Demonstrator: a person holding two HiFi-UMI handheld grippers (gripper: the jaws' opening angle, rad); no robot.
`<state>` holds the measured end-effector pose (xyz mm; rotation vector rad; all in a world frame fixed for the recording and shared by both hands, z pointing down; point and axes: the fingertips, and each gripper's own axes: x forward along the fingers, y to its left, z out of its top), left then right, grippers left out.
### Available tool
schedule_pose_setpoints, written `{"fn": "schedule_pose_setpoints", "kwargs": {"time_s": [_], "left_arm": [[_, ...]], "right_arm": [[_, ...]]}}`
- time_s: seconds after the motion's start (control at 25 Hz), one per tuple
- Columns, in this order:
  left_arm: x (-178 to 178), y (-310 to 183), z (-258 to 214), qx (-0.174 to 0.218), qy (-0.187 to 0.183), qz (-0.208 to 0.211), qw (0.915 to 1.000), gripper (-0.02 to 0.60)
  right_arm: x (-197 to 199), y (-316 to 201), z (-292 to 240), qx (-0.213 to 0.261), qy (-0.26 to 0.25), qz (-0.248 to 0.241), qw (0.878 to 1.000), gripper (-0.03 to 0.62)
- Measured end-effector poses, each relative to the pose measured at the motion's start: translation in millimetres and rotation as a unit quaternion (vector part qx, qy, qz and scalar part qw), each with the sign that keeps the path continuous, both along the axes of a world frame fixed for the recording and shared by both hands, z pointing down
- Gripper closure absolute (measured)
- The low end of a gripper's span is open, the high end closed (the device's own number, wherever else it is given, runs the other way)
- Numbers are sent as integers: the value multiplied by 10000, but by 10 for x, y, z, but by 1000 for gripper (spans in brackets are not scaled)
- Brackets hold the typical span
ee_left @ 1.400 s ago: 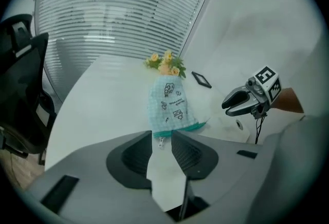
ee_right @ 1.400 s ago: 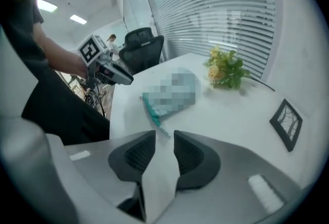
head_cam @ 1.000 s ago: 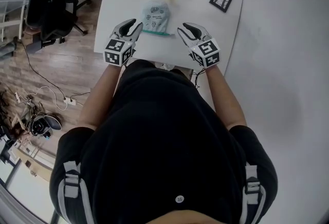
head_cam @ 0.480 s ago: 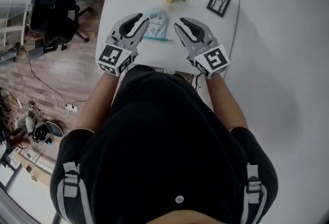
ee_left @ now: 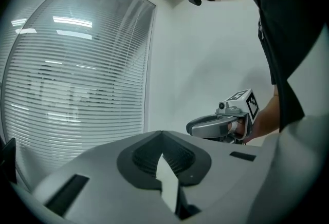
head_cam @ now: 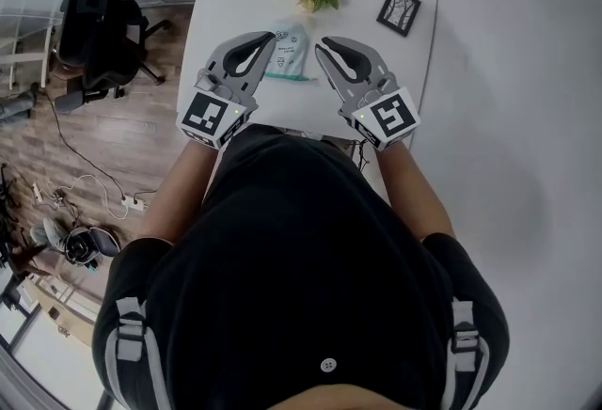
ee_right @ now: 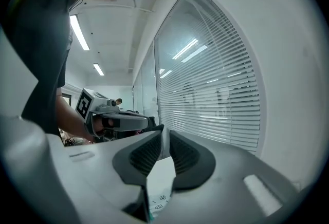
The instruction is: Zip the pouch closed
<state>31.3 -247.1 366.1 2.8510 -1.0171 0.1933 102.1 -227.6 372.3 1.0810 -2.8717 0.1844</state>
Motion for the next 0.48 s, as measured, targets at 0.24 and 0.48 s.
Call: {"fn": "schedule_pose_setpoints", "kwargs": {"time_s": [0.24, 0.48], "left_arm": [[36, 27, 3, 21, -31, 37, 10000, 574], [70, 10, -14, 59, -5, 19, 10000, 572]], "right_arm": [[-2, -24, -53, 64, 84, 106, 9999, 583], [-20, -31, -117, 211, 94, 85, 9997, 583]]}}
